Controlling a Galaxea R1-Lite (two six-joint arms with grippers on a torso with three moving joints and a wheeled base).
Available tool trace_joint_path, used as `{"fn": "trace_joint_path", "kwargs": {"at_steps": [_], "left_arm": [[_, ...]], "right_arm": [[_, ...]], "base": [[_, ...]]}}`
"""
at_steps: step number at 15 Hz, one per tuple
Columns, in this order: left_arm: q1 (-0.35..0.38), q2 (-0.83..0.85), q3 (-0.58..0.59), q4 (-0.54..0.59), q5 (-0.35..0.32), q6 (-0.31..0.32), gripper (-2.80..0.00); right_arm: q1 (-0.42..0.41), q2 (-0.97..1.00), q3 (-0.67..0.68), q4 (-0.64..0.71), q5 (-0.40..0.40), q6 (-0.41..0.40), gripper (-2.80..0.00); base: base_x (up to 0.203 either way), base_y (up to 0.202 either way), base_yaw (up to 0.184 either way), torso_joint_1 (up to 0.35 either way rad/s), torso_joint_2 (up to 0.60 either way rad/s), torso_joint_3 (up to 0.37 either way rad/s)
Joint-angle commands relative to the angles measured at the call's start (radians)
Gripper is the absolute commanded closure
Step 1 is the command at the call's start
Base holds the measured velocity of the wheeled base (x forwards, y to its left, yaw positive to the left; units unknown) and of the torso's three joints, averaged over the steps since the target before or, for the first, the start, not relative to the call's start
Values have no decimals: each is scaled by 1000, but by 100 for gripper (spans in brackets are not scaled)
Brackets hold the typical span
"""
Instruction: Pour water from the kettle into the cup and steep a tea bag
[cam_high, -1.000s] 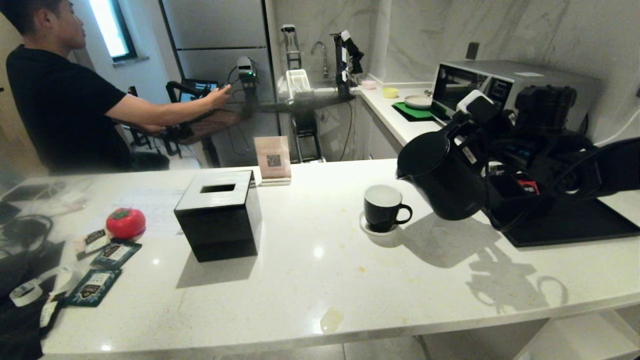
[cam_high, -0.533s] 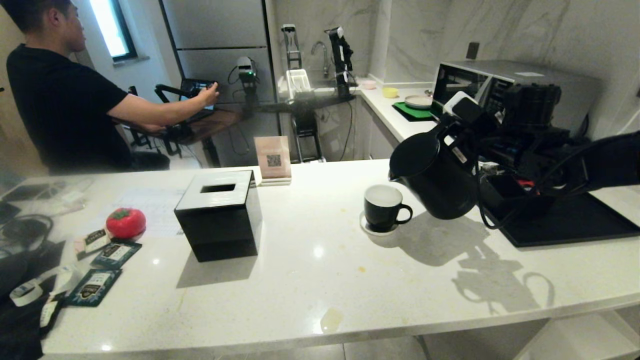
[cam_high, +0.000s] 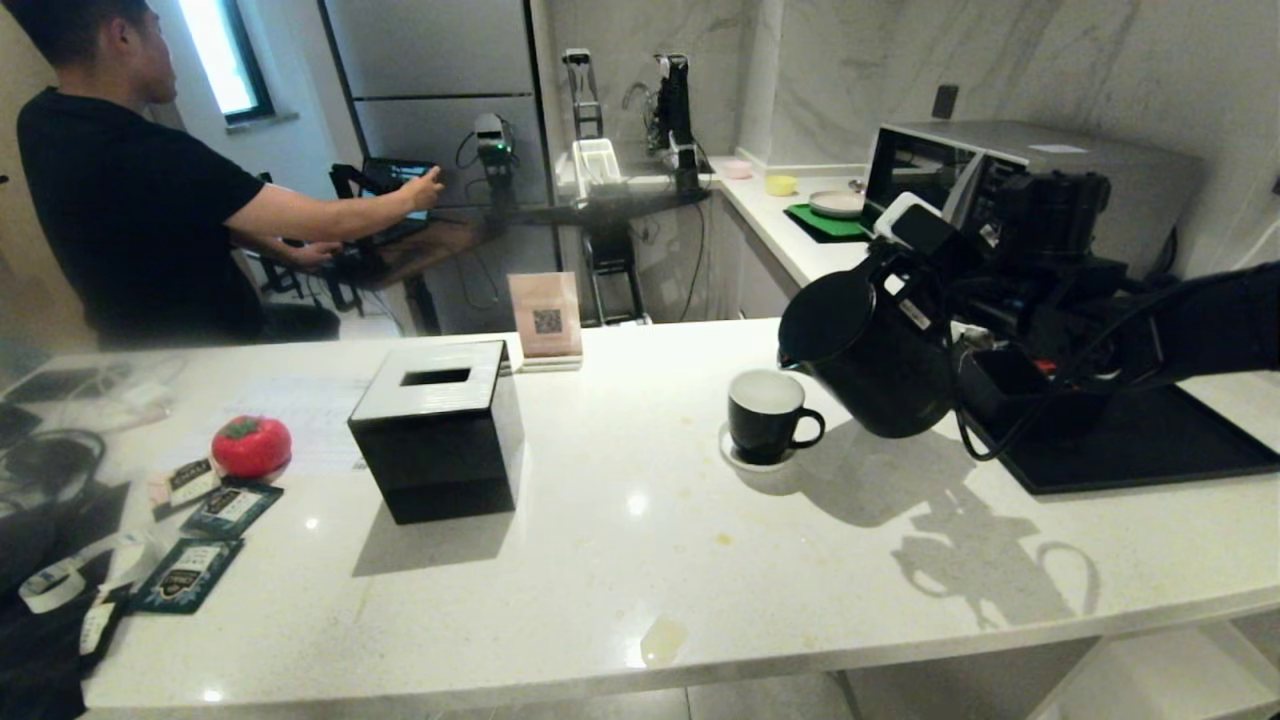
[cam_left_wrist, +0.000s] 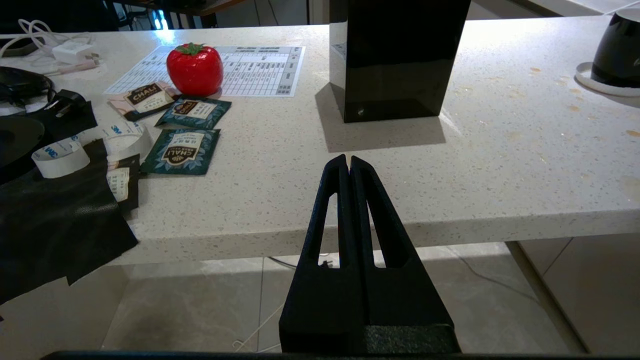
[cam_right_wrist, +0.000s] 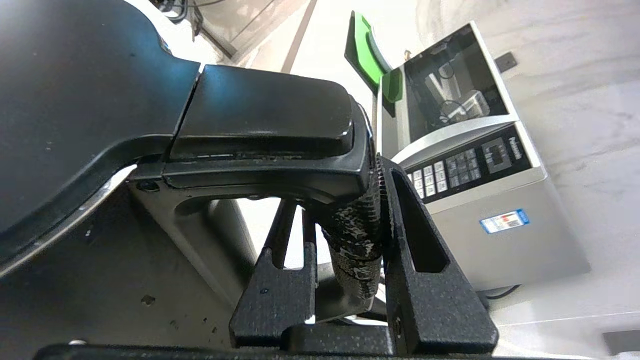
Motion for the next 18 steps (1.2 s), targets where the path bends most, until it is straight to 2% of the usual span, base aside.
{"fn": "trace_joint_path", "kwargs": {"at_steps": [1, 9, 18], "left_arm": [[0, 0, 0, 0, 1, 0, 0], [0, 0, 0, 0, 1, 0, 0], [0, 0, 0, 0, 1, 0, 0]], "right_arm": [[1, 3, -1, -7, -3, -21, 0], [4, 20, -57, -7, -3, -124, 0], [30, 38, -91, -14, 0, -158, 0]], "base": [[0, 0, 0, 0, 0, 0], [0, 0, 0, 0, 0, 0], [0, 0, 0, 0, 0, 0]]}}
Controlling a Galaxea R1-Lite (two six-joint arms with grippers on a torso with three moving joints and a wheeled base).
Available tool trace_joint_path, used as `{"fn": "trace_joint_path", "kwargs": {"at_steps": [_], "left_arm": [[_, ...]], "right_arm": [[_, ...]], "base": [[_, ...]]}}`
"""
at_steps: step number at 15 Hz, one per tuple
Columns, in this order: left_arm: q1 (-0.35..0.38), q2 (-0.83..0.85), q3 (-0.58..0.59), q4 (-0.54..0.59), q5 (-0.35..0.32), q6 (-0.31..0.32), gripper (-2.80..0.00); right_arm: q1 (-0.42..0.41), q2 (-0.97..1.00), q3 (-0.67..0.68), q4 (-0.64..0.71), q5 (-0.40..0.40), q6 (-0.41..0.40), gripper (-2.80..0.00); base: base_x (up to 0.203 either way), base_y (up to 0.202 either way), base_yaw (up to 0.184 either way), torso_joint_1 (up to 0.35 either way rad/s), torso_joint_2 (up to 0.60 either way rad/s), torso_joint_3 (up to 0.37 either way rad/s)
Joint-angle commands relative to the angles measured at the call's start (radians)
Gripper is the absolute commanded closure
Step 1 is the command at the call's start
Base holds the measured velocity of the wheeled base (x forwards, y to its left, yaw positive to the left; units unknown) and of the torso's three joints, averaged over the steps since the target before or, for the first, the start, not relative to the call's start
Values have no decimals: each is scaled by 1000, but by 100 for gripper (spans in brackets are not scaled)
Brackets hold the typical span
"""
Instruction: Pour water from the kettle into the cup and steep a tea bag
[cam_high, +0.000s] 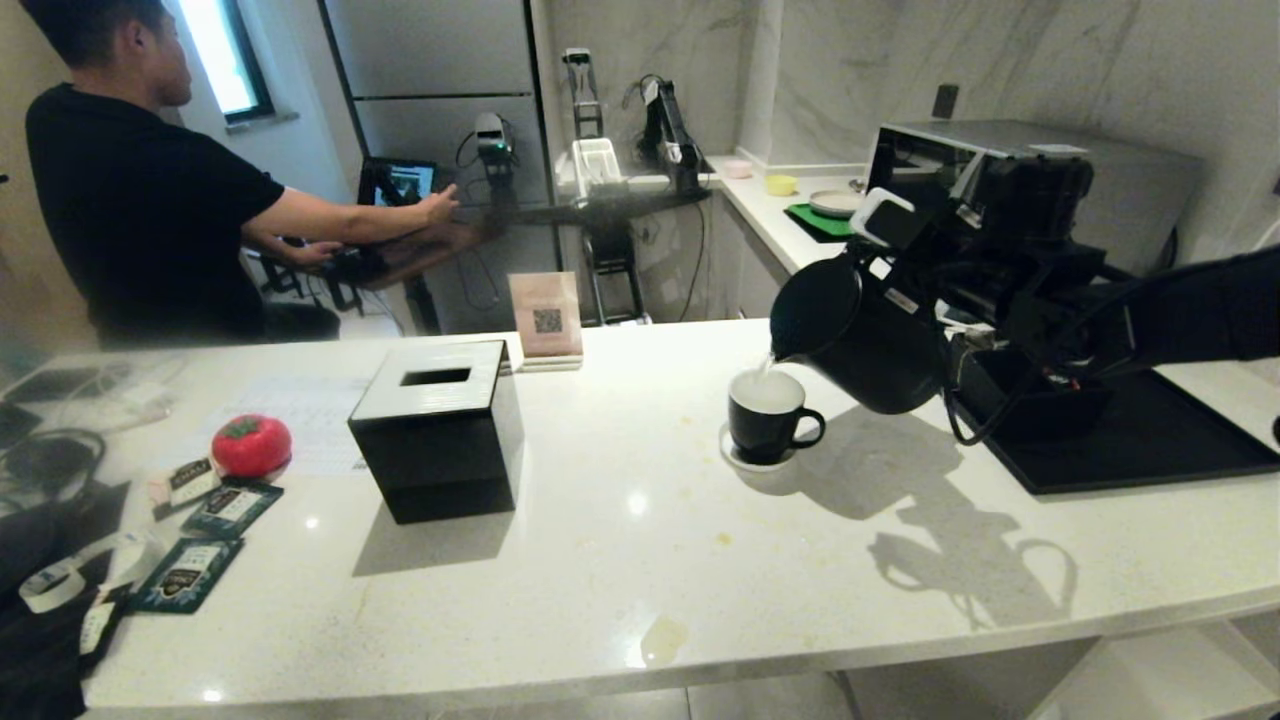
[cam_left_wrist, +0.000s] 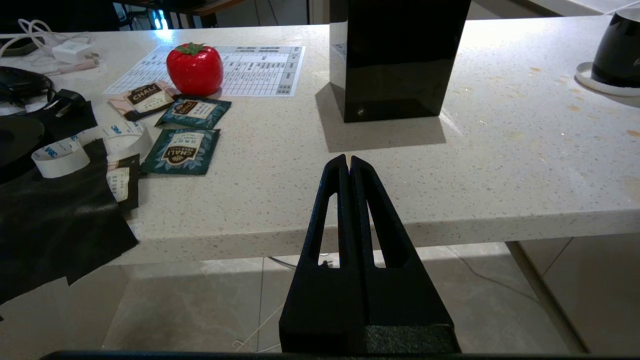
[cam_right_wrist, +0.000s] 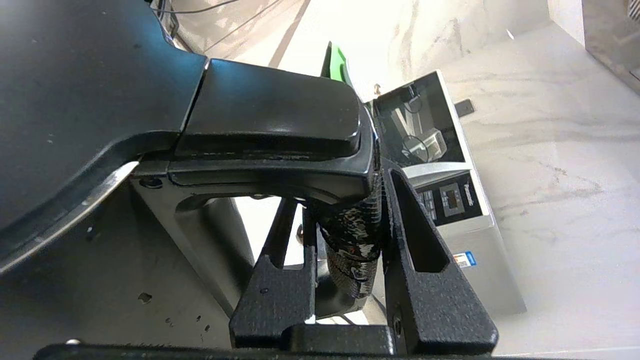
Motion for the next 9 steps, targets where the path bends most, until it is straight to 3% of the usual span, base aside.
{"fn": "trace_joint_path", "kwargs": {"at_steps": [1, 9], "left_arm": [[0, 0, 0, 0, 0, 0, 0], [0, 0, 0, 0, 0, 0, 0]], "right_arm": [[2, 1, -1, -4, -1, -6, 0], [2, -5, 1, -7, -1, -6, 0]], "base": [[0, 0, 0, 0, 0, 0], [0, 0, 0, 0, 0, 0]]}}
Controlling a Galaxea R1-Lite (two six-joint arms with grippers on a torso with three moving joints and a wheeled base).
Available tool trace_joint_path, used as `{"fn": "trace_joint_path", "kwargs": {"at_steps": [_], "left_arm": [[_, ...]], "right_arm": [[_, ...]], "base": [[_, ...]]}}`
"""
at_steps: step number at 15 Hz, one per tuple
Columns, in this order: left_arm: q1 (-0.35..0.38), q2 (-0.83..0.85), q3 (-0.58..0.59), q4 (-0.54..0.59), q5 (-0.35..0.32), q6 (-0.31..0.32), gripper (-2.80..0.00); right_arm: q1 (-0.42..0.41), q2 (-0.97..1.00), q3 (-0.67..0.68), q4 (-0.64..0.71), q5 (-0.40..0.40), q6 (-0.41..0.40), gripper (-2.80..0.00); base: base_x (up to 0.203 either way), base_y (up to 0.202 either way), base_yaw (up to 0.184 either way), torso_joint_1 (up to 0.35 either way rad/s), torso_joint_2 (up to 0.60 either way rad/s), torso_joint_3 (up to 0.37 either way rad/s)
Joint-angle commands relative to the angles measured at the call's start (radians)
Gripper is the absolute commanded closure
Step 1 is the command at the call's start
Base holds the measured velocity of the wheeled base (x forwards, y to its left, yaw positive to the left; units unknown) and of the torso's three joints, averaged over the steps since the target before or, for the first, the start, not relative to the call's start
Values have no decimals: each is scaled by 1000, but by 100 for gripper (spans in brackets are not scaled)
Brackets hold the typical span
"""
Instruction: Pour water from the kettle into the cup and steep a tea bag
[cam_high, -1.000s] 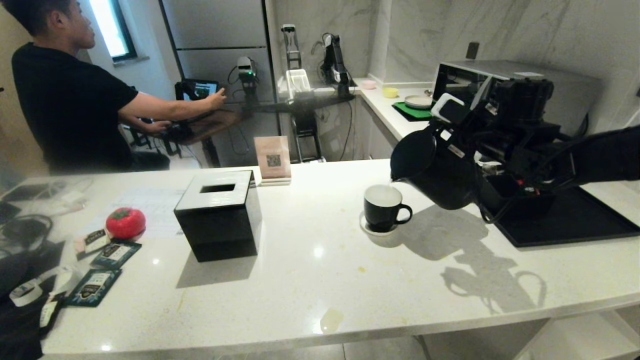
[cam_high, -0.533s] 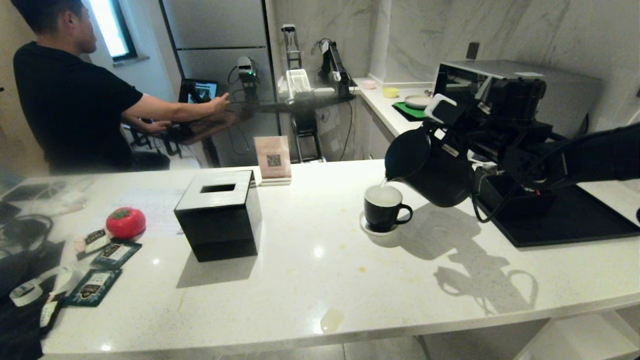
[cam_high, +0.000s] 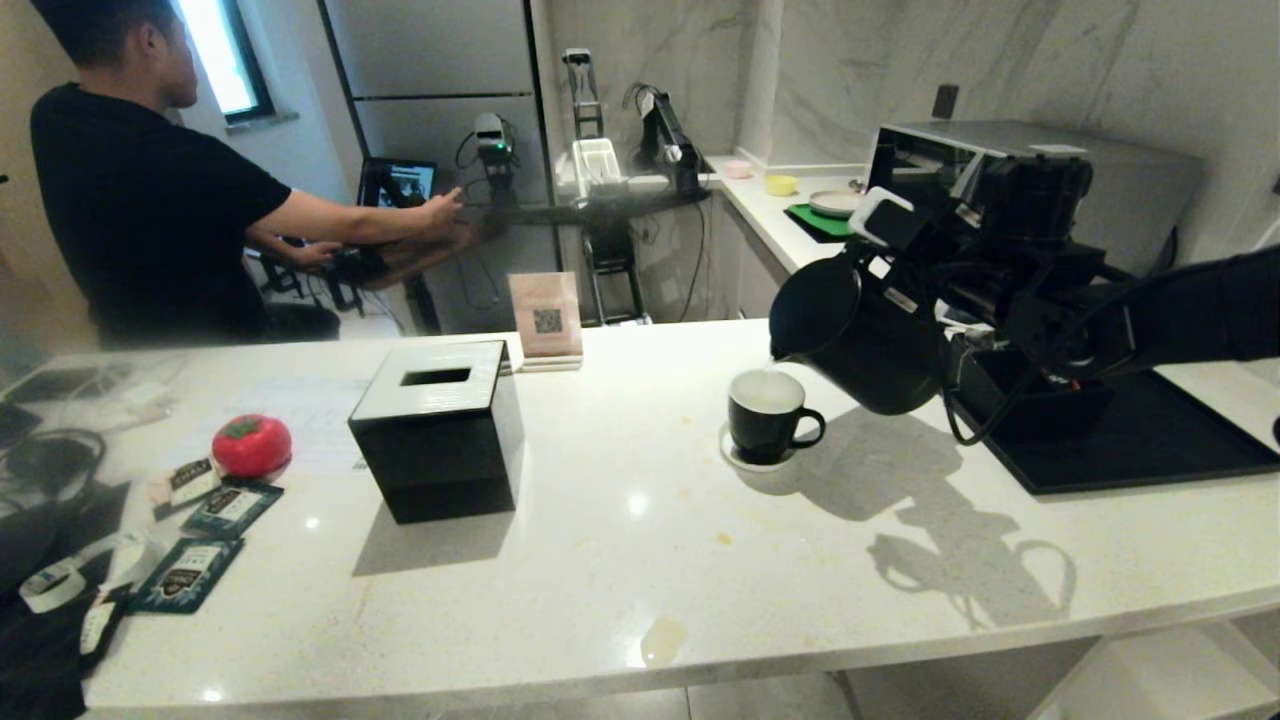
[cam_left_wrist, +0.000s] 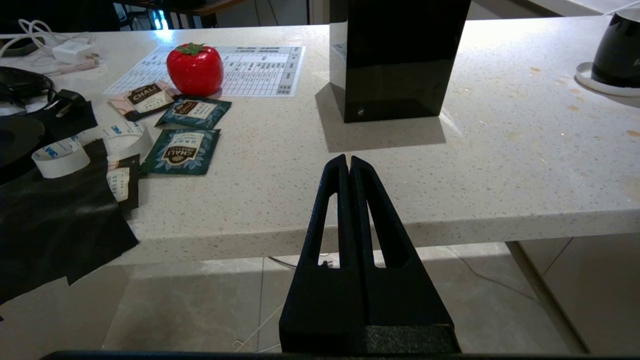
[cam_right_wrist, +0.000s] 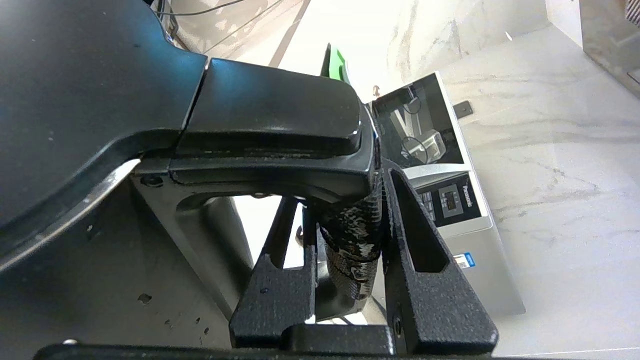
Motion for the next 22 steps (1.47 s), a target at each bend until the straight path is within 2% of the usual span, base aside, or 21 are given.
{"fn": "trace_joint_path", "kwargs": {"at_steps": [1, 22], "left_arm": [[0, 0, 0, 0, 0, 0, 0], [0, 0, 0, 0, 0, 0, 0]], "right_arm": [[-1, -6, 2, -4, -1, -4, 0], [-3, -56, 77, -25, -1, -4, 0]], "base": [[0, 0, 0, 0, 0, 0], [0, 0, 0, 0, 0, 0]]}}
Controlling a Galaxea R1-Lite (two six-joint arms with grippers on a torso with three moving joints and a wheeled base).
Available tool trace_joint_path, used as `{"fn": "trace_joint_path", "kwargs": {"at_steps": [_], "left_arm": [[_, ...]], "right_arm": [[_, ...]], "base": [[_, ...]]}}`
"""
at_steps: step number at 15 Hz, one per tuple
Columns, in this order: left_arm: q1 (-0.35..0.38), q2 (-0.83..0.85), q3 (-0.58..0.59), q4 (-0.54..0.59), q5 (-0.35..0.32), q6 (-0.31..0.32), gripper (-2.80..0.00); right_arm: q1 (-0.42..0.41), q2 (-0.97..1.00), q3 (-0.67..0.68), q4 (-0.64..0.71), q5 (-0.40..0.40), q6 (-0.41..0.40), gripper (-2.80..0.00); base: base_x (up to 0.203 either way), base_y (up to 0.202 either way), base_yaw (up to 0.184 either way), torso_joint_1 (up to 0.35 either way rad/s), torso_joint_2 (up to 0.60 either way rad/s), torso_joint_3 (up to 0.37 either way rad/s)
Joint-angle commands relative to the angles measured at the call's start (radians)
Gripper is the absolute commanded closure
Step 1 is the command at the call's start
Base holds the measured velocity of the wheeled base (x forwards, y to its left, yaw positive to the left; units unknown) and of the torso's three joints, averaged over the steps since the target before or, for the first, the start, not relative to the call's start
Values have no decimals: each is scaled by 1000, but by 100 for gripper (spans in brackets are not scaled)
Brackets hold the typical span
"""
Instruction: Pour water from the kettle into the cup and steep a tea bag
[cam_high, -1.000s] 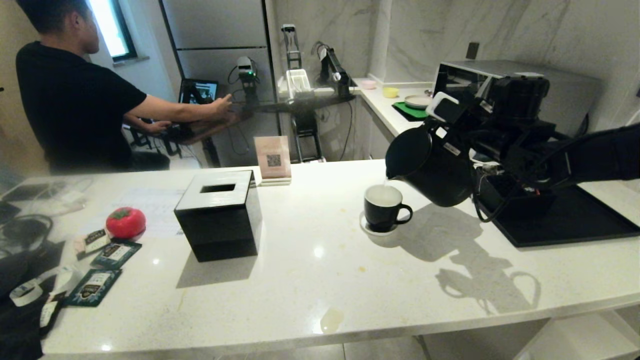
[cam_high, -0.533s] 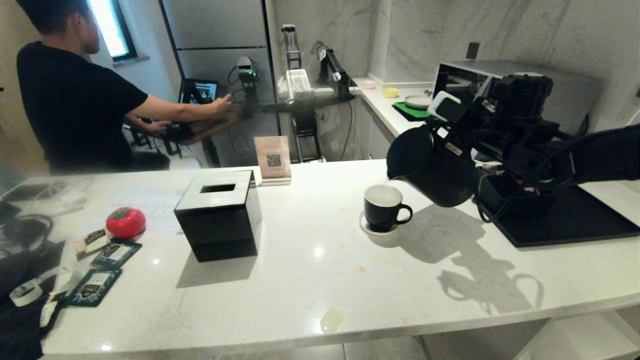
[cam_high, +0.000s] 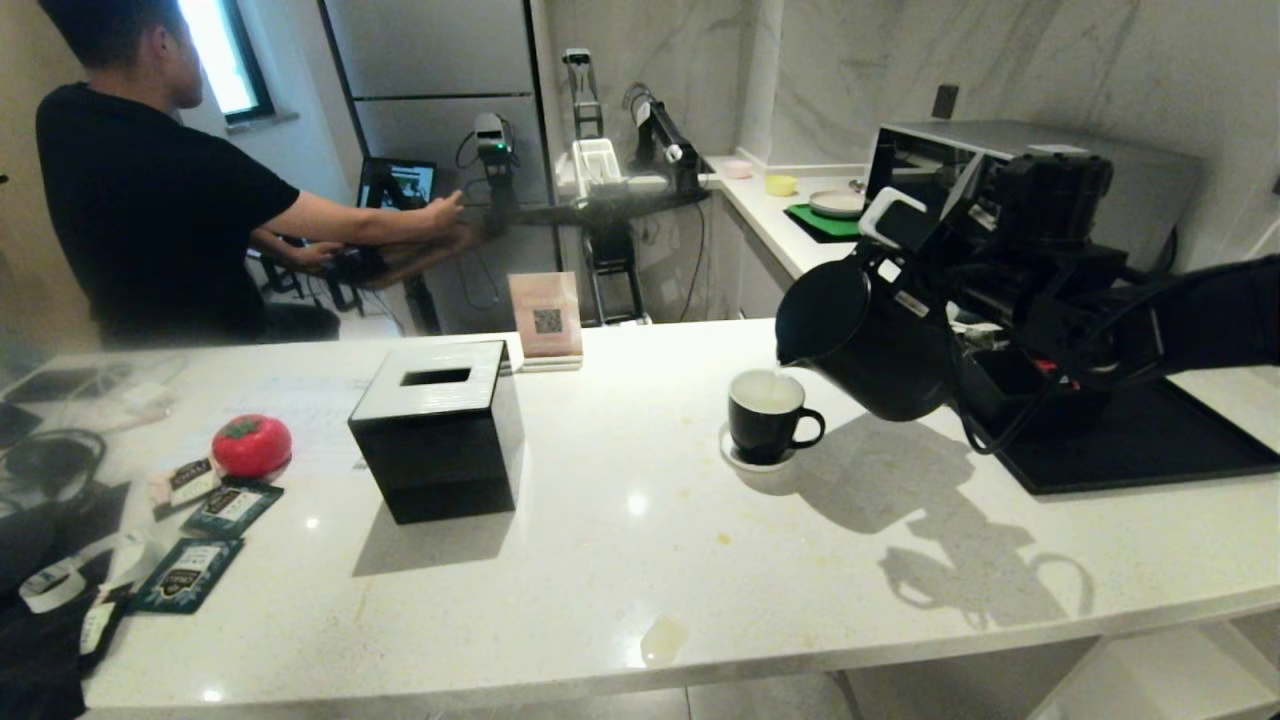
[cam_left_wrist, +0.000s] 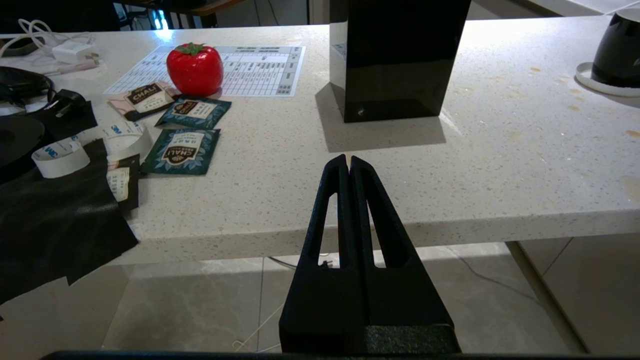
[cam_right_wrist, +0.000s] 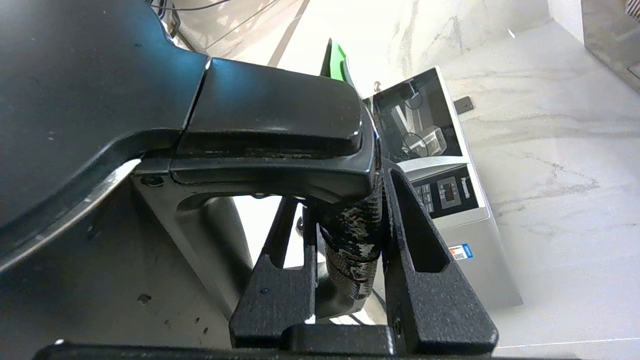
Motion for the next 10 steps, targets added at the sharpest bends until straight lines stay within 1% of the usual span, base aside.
{"fn": "trace_joint_path", "kwargs": {"at_steps": [1, 10], "left_arm": [[0, 0, 0, 0, 1, 0, 0], [0, 0, 0, 0, 1, 0, 0]], "right_arm": [[1, -7, 13, -21, -1, -6, 0], [0, -10, 18, -22, -1, -5, 0]], "base": [[0, 0, 0, 0, 0, 0], [0, 0, 0, 0, 0, 0]]}}
